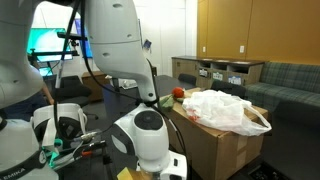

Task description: Swap the things on the box with the things on the table

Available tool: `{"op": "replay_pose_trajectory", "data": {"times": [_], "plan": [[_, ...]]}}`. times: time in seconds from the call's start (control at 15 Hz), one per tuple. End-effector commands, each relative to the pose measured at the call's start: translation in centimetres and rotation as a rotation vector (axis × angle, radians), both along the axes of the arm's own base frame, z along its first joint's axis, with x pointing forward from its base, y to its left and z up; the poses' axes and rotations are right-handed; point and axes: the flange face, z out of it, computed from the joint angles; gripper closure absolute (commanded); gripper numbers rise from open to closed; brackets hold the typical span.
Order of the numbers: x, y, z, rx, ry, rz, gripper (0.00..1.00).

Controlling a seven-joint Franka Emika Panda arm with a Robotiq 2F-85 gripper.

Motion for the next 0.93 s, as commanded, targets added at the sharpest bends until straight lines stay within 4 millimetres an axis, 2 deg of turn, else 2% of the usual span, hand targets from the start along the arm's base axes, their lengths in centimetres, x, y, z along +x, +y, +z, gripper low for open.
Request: {"op": "replay_pose_trajectory", "data": {"times": [0.0, 0.2, 0.27, 0.33, 0.6, 0.73, 0.8, 0.87], "plan": [[-3.0, 2.0, 5.8, -0.05, -0.022, -0.028, 0.97], [-4.4, 3.6, 9.3, -0.068, -0.065, -0.134, 0.97], [-1.8, 3.4, 9.2, -0.062, -0.095, -0.182, 0.97], [-2.1, 3.9, 10.3, -0.068, -0.12, -0.251, 0.97], [-0.8, 6.0, 13.7, -0.07, -0.23, -0.444, 0.97], [-1.4, 7.2, 15.7, -0.086, -0.291, -0.524, 0.97], [-0.5, 7.4, 16.1, -0.093, -0.317, -0.564, 0.97], [-0.5, 7.8, 17.1, -0.102, -0.352, -0.609, 0.97]]}}
